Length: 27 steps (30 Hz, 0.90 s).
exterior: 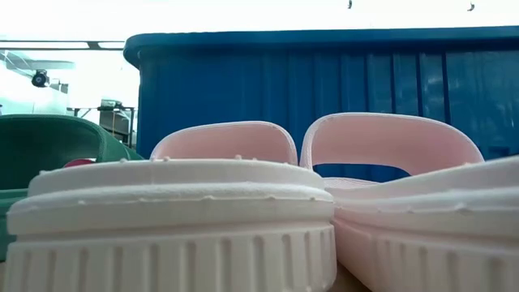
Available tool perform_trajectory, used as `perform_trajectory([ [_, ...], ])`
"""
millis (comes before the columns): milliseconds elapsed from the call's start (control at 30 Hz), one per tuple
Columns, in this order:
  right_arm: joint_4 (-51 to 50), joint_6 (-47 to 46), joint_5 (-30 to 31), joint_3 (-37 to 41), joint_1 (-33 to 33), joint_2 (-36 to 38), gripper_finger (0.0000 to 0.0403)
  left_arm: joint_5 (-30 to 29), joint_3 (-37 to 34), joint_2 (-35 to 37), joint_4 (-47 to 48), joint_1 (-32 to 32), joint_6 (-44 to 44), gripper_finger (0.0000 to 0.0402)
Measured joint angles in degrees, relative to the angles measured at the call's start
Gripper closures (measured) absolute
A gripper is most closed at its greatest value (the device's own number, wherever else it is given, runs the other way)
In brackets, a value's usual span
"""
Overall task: Pick and place slides into bin
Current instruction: Stack the black slipper on top of the black slipper in the blue bin
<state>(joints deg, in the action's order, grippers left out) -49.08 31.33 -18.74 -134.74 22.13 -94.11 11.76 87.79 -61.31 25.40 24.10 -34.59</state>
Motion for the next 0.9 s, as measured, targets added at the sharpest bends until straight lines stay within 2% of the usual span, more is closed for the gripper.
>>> perform_trajectory([
  [167, -0.45, -0.18, 1.42, 0.0, 0.02, 0.02, 0.0394, -6.14, 0.0, 4.15, 5.72, 0.04, 0.08, 0.0178],
  [333, -4.32, 2.94, 5.05, 0.3, 0.03, 0.17, 0.0394, -12.04, 0.0, 8.55, 8.86, 0.07, 6.41, 0.0178],
  [500, -7.99, 4.92, 5.58, 3.94, 0.59, -0.2, 0.0394, -12.09, 0.0, 11.55, 7.64, 0.07, 18.69, 0.0178],
  [633, -9.0, 9.56, 5.97, 10.3, 0.55, -0.57, 0.0395, -12.11, 0.0, 11.64, 6.4, 0.07, 29.9, 0.0178],
  [767, -4.94, 15.05, 7.34, 17.59, 1.06, -0.33, 0.0395, -12.07, 0.0, 11.75, 6.24, 0.05, 33.44, 0.0178],
  [900, -3.89, 17.97, 11.41, 23.75, 2.59, 1.14, 0.0395, -12.12, 0.0, 11.72, 6.11, 0.07, 35.82, 0.0178],
])
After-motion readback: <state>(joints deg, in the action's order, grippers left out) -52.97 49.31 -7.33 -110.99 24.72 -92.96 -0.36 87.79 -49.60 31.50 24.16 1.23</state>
